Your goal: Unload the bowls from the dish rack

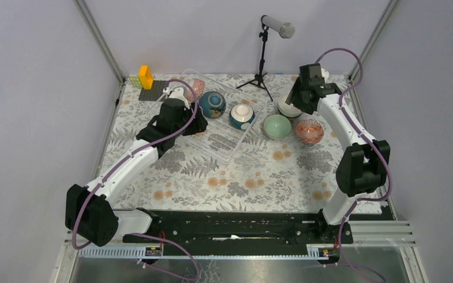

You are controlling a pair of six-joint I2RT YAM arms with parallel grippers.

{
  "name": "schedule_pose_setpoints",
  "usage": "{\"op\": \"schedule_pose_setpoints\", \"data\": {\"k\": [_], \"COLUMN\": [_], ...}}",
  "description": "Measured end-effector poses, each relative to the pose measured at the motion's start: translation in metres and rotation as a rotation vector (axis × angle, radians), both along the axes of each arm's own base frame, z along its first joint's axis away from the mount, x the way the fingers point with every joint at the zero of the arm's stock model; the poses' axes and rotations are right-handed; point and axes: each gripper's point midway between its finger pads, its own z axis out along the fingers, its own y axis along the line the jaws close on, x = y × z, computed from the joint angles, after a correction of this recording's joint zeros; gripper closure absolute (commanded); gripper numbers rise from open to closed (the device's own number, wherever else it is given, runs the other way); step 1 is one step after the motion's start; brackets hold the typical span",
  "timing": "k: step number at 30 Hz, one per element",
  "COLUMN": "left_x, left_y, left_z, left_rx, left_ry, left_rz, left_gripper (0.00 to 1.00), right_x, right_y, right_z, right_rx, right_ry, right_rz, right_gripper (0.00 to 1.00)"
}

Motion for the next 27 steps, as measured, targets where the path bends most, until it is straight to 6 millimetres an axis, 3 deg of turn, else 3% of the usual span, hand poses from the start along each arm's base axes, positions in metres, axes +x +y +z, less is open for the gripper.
{"op": "schedule_pose_setpoints", "data": {"k": [5, 10, 14, 18, 22, 27], "left_x": [0.002, 0.014, 0.035, 0.071, 0.101, 0.131], "left_y": [0.000, 0.008, 0.015, 0.044, 0.064, 0.065], "left_z": [0.002, 0.000, -0.007, -0.014, -0.021, -0.015], "left_rx": [0.001, 0.035, 0.046, 0.027, 0.046, 0.143], "left_ry": [-0.012, -0.032, -0.023, -0.014, -0.013, -0.059], "left_rz": [0.007, 0.056, 0.096, 0.174, 0.225, 0.212], "left_gripper": [0.34, 0.33, 0.31, 0.22, 0.02, 0.01], "right_x": [-0.003, -0.020, -0.026, -0.021, -0.016, -0.010], "right_y": [0.038, 0.130, 0.189, 0.216, 0.238, 0.250], "right_z": [0.002, 0.014, 0.026, 0.024, 0.017, 0.007], "right_rx": [-0.002, 0.010, 0.064, 0.077, 0.083, 0.070], "right_ry": [-0.015, -0.069, -0.131, -0.163, -0.172, -0.175], "right_rz": [0.170, 0.446, 0.611, 0.665, 0.703, 0.717], "right_gripper": [0.28, 0.24, 0.10, 0.04, 0.00, 0.00]}}
